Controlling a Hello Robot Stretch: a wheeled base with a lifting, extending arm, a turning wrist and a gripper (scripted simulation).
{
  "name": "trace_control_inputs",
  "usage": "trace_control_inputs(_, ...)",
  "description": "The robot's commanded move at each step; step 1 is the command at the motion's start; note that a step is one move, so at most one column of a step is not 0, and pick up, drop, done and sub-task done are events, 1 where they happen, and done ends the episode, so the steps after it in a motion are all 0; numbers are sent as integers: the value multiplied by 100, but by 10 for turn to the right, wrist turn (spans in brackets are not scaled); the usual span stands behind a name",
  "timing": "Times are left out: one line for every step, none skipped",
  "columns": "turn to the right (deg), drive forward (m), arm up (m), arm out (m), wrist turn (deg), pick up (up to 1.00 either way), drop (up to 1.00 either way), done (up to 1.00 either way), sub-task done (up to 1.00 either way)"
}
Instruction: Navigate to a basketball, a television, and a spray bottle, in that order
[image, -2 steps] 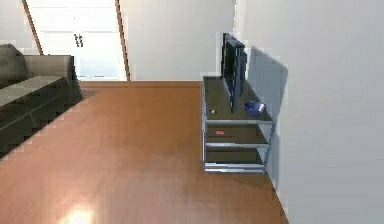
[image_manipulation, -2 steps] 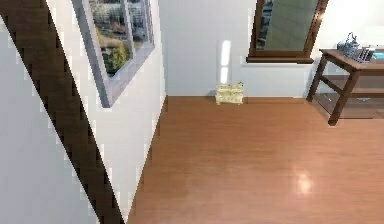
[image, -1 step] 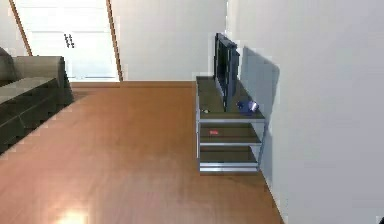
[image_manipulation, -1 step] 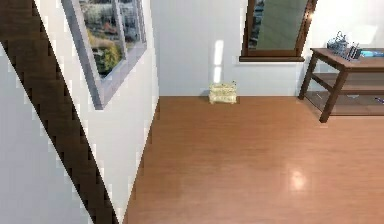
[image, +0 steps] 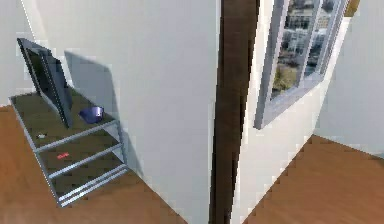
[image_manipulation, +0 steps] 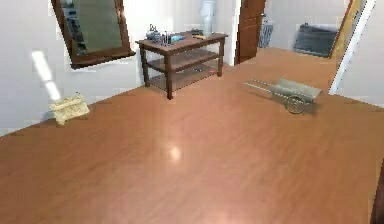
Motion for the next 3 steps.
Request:
trace_control_inputs(420, 0, 0, 0, 0, 0, 0, 0, 0)
trace_control_inputs(0, 15, 0, 0, 0, 0, 0, 0, 0)
trace_control_inputs(-450, 0, 0, 0, 0, 0, 0, 0, 0)
